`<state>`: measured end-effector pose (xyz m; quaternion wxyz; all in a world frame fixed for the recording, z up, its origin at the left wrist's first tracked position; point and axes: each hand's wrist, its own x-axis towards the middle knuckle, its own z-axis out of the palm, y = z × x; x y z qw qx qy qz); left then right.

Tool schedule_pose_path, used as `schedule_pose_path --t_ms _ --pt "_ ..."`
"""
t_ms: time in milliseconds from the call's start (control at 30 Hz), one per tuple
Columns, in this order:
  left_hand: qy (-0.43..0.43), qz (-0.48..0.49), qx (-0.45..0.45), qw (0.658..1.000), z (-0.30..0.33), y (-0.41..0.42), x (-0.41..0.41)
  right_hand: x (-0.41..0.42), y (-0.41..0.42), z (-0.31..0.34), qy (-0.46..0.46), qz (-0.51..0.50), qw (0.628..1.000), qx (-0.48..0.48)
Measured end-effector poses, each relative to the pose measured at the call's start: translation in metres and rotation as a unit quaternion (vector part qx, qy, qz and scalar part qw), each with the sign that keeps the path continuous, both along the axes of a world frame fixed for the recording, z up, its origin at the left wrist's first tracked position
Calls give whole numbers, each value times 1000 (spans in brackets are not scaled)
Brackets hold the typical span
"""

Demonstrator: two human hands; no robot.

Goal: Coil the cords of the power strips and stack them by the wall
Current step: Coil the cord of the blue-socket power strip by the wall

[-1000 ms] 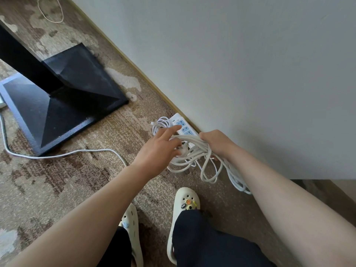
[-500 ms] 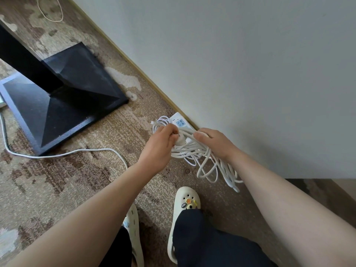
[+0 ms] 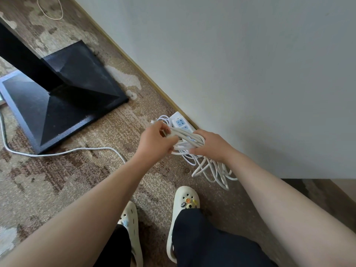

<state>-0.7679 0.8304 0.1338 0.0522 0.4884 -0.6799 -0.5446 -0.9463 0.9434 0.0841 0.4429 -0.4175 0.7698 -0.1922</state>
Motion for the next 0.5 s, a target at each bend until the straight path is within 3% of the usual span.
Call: schedule_pose_path --t_ms 133,267,367,500 --pt "64 48 149 986 5 -26 13 -9 11 -1 -8 7 1000 -12" --pt "56 86 208 973 -7 -26 18 -9 31 -10 0 16 1000 11" --pt "45 160 234 958 -25 -22 15 -4 36 -22 27 22 999 27" --pt "59 195 200 959 -53 -27 0 7 23 -38 106 41 993 12"
